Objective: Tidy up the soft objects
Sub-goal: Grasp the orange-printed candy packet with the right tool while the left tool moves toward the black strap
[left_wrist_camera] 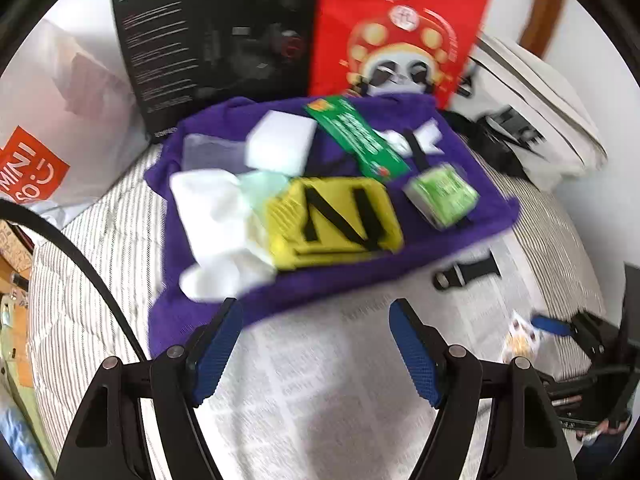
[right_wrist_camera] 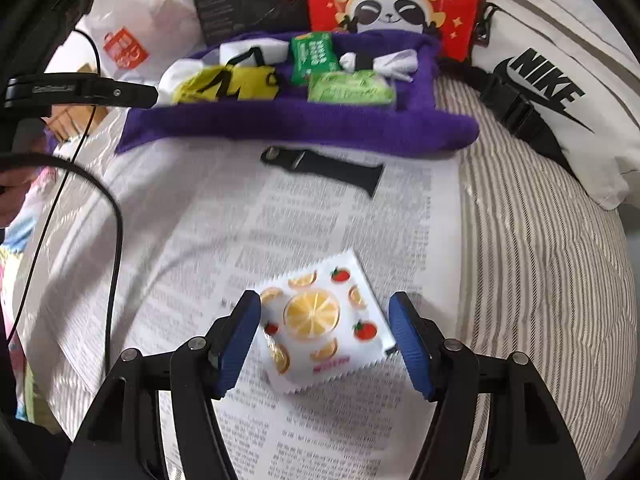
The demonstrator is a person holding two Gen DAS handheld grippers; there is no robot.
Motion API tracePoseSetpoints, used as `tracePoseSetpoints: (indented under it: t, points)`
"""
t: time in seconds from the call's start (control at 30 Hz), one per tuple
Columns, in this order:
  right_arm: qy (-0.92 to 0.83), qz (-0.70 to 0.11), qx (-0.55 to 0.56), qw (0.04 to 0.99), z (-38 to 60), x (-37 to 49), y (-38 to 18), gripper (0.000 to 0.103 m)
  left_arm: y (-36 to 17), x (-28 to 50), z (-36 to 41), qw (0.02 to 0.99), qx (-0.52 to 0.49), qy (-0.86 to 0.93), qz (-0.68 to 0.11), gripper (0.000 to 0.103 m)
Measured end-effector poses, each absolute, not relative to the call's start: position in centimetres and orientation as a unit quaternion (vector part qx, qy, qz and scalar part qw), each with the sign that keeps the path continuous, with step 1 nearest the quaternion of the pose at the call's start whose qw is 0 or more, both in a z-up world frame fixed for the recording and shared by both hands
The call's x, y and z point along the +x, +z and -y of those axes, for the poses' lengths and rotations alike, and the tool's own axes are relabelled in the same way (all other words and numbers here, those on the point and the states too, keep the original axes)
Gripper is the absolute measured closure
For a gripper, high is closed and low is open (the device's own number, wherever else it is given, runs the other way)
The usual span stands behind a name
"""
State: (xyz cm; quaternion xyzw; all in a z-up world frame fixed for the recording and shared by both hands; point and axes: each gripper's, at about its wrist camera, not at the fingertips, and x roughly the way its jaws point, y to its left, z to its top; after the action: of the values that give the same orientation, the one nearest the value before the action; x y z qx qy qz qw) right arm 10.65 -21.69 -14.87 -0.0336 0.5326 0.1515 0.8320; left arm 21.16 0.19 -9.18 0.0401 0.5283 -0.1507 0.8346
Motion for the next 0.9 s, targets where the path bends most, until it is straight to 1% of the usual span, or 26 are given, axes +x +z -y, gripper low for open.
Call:
tracePoseSetpoints:
  t: [0.07,0.13,0.23,0.27,0.4,0.5,0.57,0.63,0.7,0.77,0.9]
  points:
    - [0.165,-0.525,-0.047,0.834,21.3,10.1,-15.1,0.023,-9.2,20.2,0.2,0.833,0.041,-0.16,-0.527,0.029]
    - [0.166,-0.52,-0.075,0.835,20.6,9.7,-15.3,0.023,-9.5,19.6,0.9,0.83,0.04,-0.17,-0.53,0.029]
    - [0.184,-0.509,-0.073,0.838,20.5,9.1,-15.4,0.023,-10.0,18.9,1.7,0.825,0.045,-0.179,-0.534,0.029]
    - [0.185,-0.502,-0.075,0.842,20.6,9.0,-15.4,0.026,-10.0,18.7,1.8,0.825,0.046,-0.178,-0.534,0.029]
    - [0.171,-0.493,-0.061,0.851,21.6,9.2,-15.1,0.053,-10.4,18.4,2.2,0.822,0.042,-0.184,-0.537,0.029]
    - [0.169,-0.491,-0.064,0.852,21.6,9.5,-15.1,0.06,-10.8,18.4,2.8,0.819,0.036,-0.191,-0.539,0.029]
    - [0.167,-0.49,-0.063,0.854,21.7,9.4,-15.1,0.062,-11.1,18.3,3.5,0.817,0.04,-0.203,-0.537,0.029]
    - [0.168,-0.491,-0.048,0.853,22.2,9.2,-14.8,0.068,-11.3,18.2,4.3,0.815,0.049,-0.219,-0.534,0.029]
    - [0.169,-0.492,-0.026,0.854,22.9,9.1,-14.5,0.077,-11.7,18.2,5.6,0.812,0.067,-0.235,-0.529,0.029]
    - [0.164,-0.494,-0.015,0.854,23.6,9.1,-14.3,0.08,-12.1,18.3,6.8,0.807,0.082,-0.256,-0.526,0.029]
    - [0.156,-0.496,-0.022,0.854,24.4,8.8,-14.2,0.08,-12.7,19.0,9.2,0.798,0.104,-0.294,-0.516,0.029]
